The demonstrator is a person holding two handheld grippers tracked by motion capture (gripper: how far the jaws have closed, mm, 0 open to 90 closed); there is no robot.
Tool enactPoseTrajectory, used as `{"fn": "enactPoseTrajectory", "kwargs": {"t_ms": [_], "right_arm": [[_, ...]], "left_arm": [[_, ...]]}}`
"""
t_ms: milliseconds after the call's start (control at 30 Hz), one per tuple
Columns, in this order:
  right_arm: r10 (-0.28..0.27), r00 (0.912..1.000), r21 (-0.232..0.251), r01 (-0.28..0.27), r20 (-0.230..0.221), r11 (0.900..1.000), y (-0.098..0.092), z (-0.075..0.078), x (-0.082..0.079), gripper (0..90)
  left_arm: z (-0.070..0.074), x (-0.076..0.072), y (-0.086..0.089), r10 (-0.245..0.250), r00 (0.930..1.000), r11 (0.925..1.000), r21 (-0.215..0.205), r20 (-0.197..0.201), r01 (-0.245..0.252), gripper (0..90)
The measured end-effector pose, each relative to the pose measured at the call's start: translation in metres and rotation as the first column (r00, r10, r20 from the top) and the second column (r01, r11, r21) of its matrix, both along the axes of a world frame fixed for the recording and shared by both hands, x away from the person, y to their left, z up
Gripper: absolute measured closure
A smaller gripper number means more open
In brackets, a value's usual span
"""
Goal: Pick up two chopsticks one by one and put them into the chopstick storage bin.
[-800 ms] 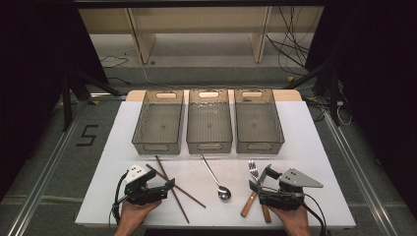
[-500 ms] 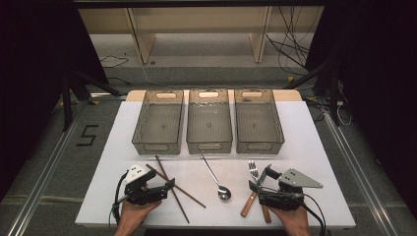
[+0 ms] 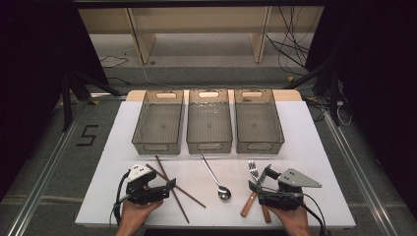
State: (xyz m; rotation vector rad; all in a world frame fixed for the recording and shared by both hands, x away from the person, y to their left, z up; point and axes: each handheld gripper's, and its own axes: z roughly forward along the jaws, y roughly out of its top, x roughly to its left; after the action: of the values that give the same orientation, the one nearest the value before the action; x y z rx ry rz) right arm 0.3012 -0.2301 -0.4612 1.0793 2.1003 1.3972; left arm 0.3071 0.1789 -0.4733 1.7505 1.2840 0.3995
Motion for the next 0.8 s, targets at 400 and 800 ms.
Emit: {"fn": "enactPoseTrajectory", "kwargs": {"t_ms": [400, 800], "right_arm": [[0.003, 1.0, -0.011, -0.003, -0.002, 1.0, 0.001, 0.0, 0.0, 26.0], [0.007, 1.0, -0.013, -0.007, -0.007, 1.0, 0.002, 0.0, 0.0, 26.3]], "left_arm": [[0.002, -0.003, -0.019, -0.005, 0.9956, 0.9946, 0.102, -0.094, 0.015, 23.1], [-0.003, 0.0, -0.027, -0.013, 0.9832, 0.9833, 0.176, -0.182, 0.046, 28.2]]}}
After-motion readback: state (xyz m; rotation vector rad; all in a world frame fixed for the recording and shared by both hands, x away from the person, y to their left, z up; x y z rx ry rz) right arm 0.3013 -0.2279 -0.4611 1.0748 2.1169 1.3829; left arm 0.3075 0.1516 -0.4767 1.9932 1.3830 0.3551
